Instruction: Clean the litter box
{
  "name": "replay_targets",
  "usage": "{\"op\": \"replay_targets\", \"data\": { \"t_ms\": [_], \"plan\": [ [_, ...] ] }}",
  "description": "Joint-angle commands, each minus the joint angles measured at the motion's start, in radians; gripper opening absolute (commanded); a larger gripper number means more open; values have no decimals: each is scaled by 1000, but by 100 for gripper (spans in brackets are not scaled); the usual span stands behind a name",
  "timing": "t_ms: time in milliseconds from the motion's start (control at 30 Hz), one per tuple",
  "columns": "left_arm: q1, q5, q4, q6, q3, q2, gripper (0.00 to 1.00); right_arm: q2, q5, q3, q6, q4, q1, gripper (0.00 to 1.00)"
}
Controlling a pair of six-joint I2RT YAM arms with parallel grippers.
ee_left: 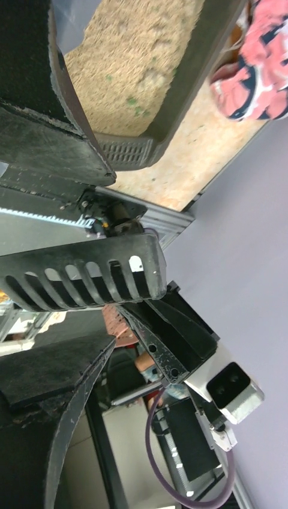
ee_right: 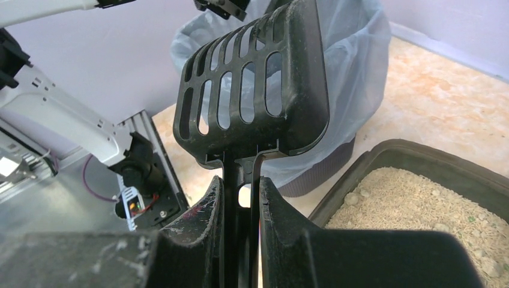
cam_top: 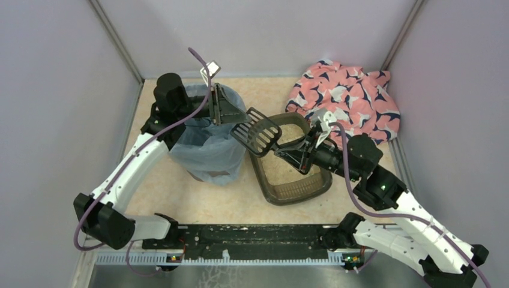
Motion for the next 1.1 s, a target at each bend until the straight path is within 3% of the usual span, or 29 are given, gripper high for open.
{"op": "replay_targets", "data": {
  "t_ms": [0, 300, 400, 467, 567, 700, 767, 867, 900, 967, 1067],
  "plan": [
    [-37, 65, 110, -65, -51, 6, 94, 34, -73, 31, -28, 75, -1, 0],
    [-93, 123, 178, -95, -117, -28, 1, 72, -4, 40, -52, 101, -1, 0],
    [-92, 132, 224, -103, -140, -53, 0, 76, 33, 64, -59, 88, -2, 3],
    [-92, 117, 243, -80, -144, -72, 0, 65, 77, 79, -58, 82, -1, 32],
    [-89, 15, 99, 84, -100, -100, 0, 29, 175, 110, -61, 44, -1, 60],
    [-91, -185, 34, 329, -106, -182, 0, -35, 365, 156, -38, -15, -2, 79],
    [-95, -293, 24, 456, -137, -240, 0, -80, 486, 150, 11, -9, -2, 97],
    [-107, -445, 106, 582, -233, -347, 0, -102, 620, 146, 122, -45, -2, 97],
    [-117, -483, 148, 608, -264, -385, 0, -81, 639, 167, 187, -93, -2, 92],
    [-157, -524, 232, 689, -321, -450, 0, -10, 643, 238, 261, -183, -1, 86],
    [-229, -600, 287, 849, -365, -511, 0, 84, 611, 253, 356, -178, -2, 83]
  ]
}}
